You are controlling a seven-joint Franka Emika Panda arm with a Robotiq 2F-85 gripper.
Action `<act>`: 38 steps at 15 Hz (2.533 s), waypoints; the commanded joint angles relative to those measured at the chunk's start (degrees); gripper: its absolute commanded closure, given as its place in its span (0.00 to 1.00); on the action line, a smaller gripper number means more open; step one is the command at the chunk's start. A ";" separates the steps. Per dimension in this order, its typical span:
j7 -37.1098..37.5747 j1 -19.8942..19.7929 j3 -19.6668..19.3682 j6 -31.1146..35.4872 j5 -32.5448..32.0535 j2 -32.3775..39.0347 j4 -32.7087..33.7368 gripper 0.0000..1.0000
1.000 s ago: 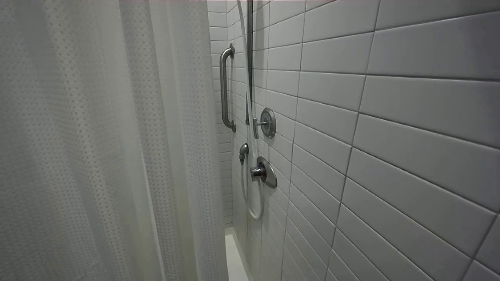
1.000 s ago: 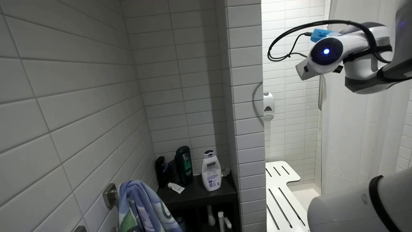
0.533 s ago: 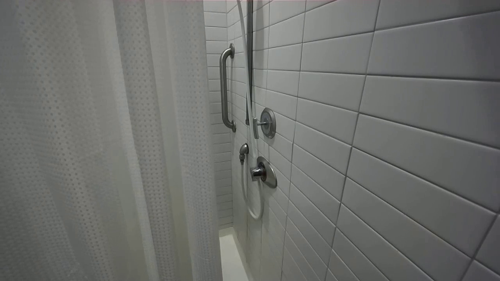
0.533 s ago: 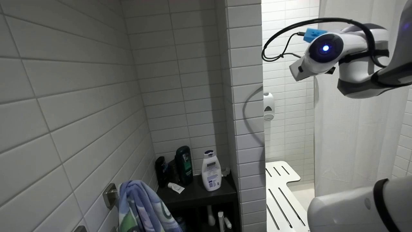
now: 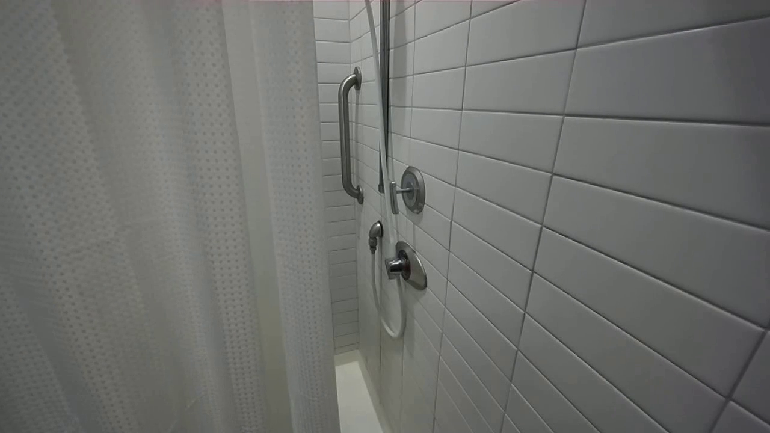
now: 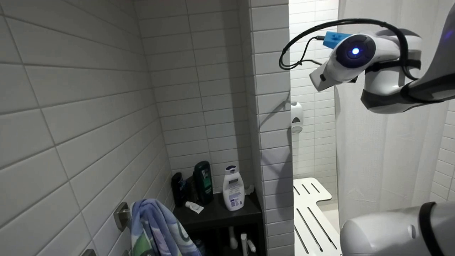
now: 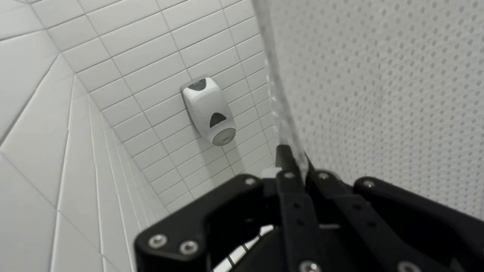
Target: Pull the curtain to the left
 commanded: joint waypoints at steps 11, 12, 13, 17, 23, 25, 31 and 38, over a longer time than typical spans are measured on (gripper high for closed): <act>-12.35 7.51 1.23 0.61 9.53 -7.27 -8.31 1.00; -13.34 8.31 1.19 0.53 10.25 -7.77 -8.66 1.00; -14.02 9.02 1.18 0.51 10.71 -8.20 -9.10 1.00; -17.93 12.29 0.82 0.30 13.23 -9.90 -10.58 1.00; -22.01 16.20 0.80 -0.69 16.43 -12.13 -12.19 1.00; -22.77 17.07 0.80 -0.97 17.08 -12.66 -12.43 1.00; -22.54 17.84 1.10 -2.32 17.19 -13.24 -12.42 0.73; -20.97 16.24 0.61 -8.44 18.74 -11.64 -13.50 0.34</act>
